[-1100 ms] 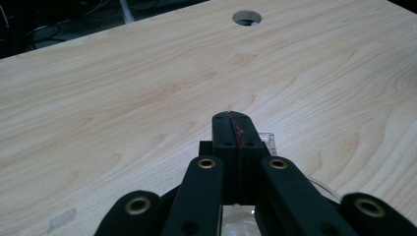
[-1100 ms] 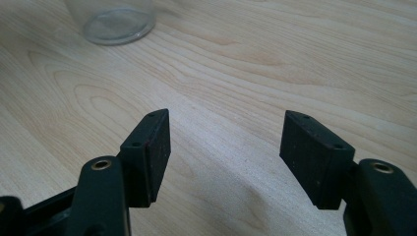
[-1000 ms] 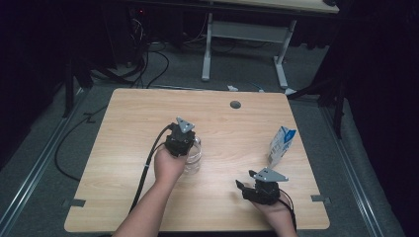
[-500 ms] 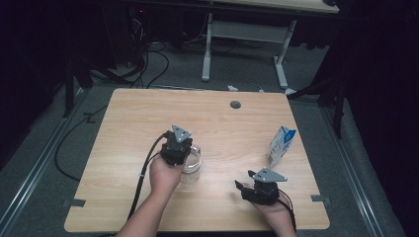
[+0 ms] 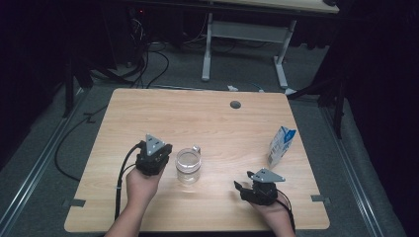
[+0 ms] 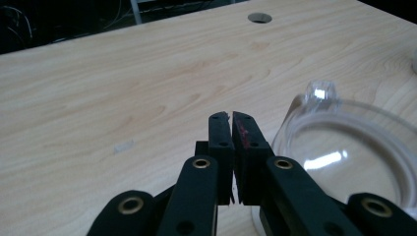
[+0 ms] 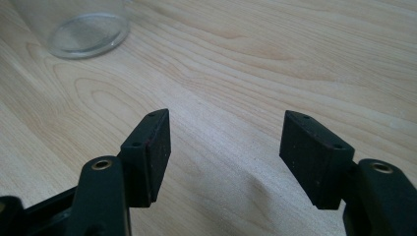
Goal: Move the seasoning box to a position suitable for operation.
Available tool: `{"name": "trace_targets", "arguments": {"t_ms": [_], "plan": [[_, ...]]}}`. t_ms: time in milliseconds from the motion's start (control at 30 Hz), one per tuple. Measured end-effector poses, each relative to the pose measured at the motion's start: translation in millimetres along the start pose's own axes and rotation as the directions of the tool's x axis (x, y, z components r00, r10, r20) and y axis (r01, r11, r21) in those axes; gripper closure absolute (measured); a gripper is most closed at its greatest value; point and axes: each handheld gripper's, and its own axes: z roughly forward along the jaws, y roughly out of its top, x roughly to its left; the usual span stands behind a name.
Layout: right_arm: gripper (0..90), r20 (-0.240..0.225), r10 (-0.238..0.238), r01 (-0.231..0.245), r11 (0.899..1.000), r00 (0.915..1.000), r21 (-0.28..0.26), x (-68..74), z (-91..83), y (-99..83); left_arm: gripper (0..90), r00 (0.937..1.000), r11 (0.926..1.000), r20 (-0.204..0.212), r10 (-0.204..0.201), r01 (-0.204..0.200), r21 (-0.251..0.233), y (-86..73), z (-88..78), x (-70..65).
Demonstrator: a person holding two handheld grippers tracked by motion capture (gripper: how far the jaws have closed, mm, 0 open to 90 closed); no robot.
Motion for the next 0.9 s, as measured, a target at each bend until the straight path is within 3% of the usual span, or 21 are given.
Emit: {"name": "trace_targets", "arguments": {"t_ms": [133, 300, 367, 633, 900], "plan": [[36.4, 0.004, -0.001, 0.001, 1.000, 1.0000, -0.002, -0.7, 0.0, -0.4, 89.8, 0.9997, 0.9995, 0.013, -0.019, 0.019, -0.025, -23.1, 1.0, 2.5], [36.4, 0.028, -0.015, 0.015, 1.000, 0.9995, 0.016, -0.6, 2.5, -2.8, 90.0, 0.9974, 0.9955, 0.059, -0.042, 0.047, -0.083, -38.4, 4.1, 2.0], [36.4, 0.025, -0.011, 0.011, 1.000, 0.9996, 0.016, -0.5, 2.8, -3.6, 90.0, 0.9973, 0.9974, 0.072, -0.016, 0.020, -0.069, -41.0, 6.7, 0.4], [36.0, 0.007, -0.026, 0.026, 1.000, 0.9996, 0.017, 6.8, 2.8, -3.7, 90.0, 0.9961, 0.9957, 0.087, 0.008, 0.000, -0.092, -45.7, 8.6, -4.9], [38.5, 0.006, -0.020, 0.020, 1.000, 0.9998, -0.003, 7.4, -0.7, -3.9, 90.0, 0.9922, 0.9941, 0.124, -0.016, 0.029, -0.104, -41.6, 11.6, -4.4]]}}
